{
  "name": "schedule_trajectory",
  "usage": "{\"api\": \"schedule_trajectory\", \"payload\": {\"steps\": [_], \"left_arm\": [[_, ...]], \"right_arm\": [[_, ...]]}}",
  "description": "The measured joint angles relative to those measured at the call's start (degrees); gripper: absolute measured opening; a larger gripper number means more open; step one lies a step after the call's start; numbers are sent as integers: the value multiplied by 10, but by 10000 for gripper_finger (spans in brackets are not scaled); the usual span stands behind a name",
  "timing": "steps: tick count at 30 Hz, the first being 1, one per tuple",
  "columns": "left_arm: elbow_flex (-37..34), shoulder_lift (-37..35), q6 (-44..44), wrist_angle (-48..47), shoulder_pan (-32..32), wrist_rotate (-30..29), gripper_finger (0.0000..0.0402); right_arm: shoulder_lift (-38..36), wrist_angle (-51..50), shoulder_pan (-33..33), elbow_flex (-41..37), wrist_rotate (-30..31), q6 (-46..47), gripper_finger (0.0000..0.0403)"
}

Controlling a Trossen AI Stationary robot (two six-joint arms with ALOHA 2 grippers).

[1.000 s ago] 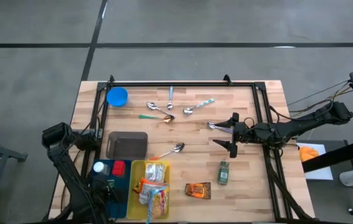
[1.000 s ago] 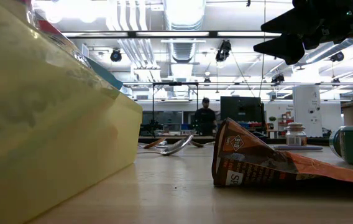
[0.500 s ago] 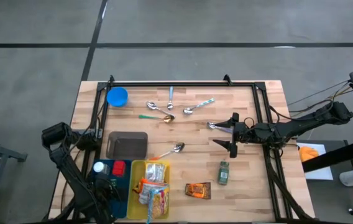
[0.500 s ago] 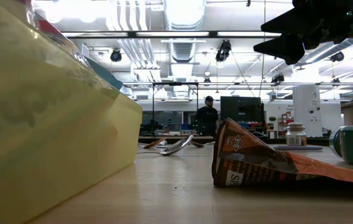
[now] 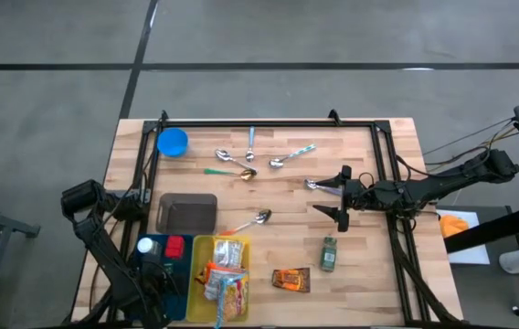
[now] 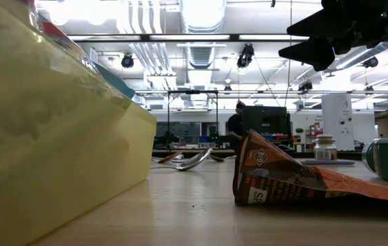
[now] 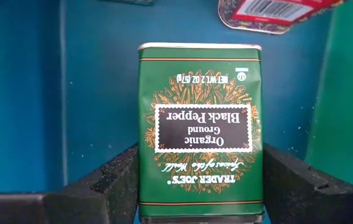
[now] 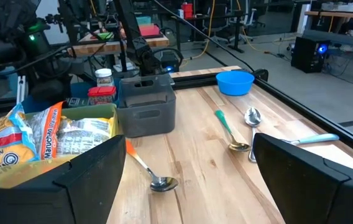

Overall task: Pick & Place Food Item
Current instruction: Put the green seasoning can into the blue bin, then put the green seasoning bottle into the blue bin

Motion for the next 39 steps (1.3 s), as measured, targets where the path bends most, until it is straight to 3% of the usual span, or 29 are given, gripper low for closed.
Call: {"api": "schedule_trajectory", "payload": {"steps": [5, 17, 29, 39], "left_arm": [[0, 0, 3, 1, -1, -8, 270], [0, 0, 3, 2, -1, -18, 370], [8, 0, 10, 0, -2, -28, 375], [93, -3, 16, -64, 2, -28, 375]], "right_arm": [[0, 0, 0, 0, 0, 0, 349], [0, 0, 0, 0, 0, 0, 349], [0, 0, 0, 0, 0, 0, 349], [0, 0, 0, 0, 0, 0, 349]]}}
